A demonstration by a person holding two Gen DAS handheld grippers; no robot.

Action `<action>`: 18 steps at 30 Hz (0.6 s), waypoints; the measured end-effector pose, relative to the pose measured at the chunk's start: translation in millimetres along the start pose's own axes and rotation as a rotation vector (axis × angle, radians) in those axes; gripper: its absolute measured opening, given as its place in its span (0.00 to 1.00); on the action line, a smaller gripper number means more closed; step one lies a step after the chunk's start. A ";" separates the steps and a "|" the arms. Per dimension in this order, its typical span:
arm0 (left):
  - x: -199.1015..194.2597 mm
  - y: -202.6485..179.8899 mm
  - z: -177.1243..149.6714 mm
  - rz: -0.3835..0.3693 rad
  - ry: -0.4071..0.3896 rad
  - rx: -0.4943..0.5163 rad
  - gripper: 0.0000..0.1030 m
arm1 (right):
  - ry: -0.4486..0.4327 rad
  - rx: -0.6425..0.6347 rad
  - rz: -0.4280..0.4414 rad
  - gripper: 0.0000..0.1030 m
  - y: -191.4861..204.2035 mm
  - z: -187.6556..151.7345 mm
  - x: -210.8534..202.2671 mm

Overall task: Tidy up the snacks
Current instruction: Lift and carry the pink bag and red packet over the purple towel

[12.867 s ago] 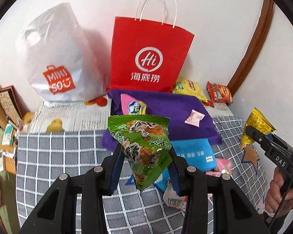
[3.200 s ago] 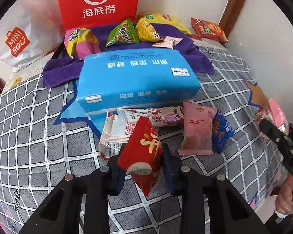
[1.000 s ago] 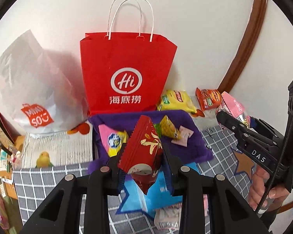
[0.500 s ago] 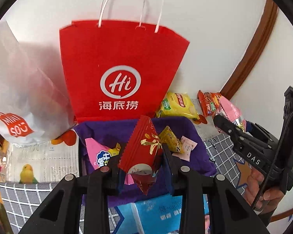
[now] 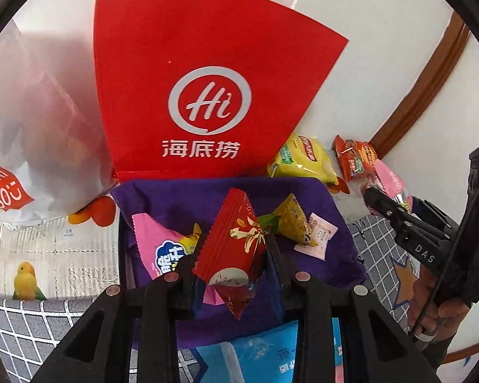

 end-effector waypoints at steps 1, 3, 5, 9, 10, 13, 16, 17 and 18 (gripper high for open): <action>0.8 0.5 -0.3 0.002 0.003 -0.001 0.30 | 0.002 0.005 0.002 0.54 -1.7 -0.2 1.1; 4.5 2.3 0.8 0.003 0.006 -0.003 0.30 | 0.012 0.009 0.008 0.54 -4.4 -0.8 4.3; 5.8 2.8 0.6 0.007 0.008 -0.005 0.30 | 0.020 0.006 0.008 0.54 -5.7 -1.8 6.9; 8.6 2.3 -0.1 0.016 0.012 0.003 0.30 | 0.034 -0.002 0.010 0.55 -6.0 -3.0 9.4; 9.4 2.2 -0.3 0.019 0.013 0.003 0.30 | 0.035 -0.004 0.009 0.55 -6.0 -3.2 9.4; 10.0 2.7 -0.5 0.020 0.015 0.004 0.30 | 0.036 -0.011 0.009 0.55 -6.6 -3.4 7.9; 11.3 3.7 0.2 0.023 0.016 0.005 0.30 | 0.034 -0.018 0.004 0.55 -8.7 -3.3 5.8; 11.4 4.4 0.3 0.024 0.017 0.004 0.30 | 0.034 -0.019 0.001 0.55 -10.1 -3.4 5.4; 11.6 5.4 0.4 0.025 0.017 0.002 0.30 | 0.037 -0.019 -0.001 0.55 -11.8 -3.5 5.4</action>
Point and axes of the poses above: each gripper's, at about its wrist camera, not at the fingertips, and x roughly the way its jaws point, y to its left, z to its top, the point moved 1 cm from there along x, roughly the way its jaws point, and after that the axes turned 5 degrees about -x, right-handed, at the moved point
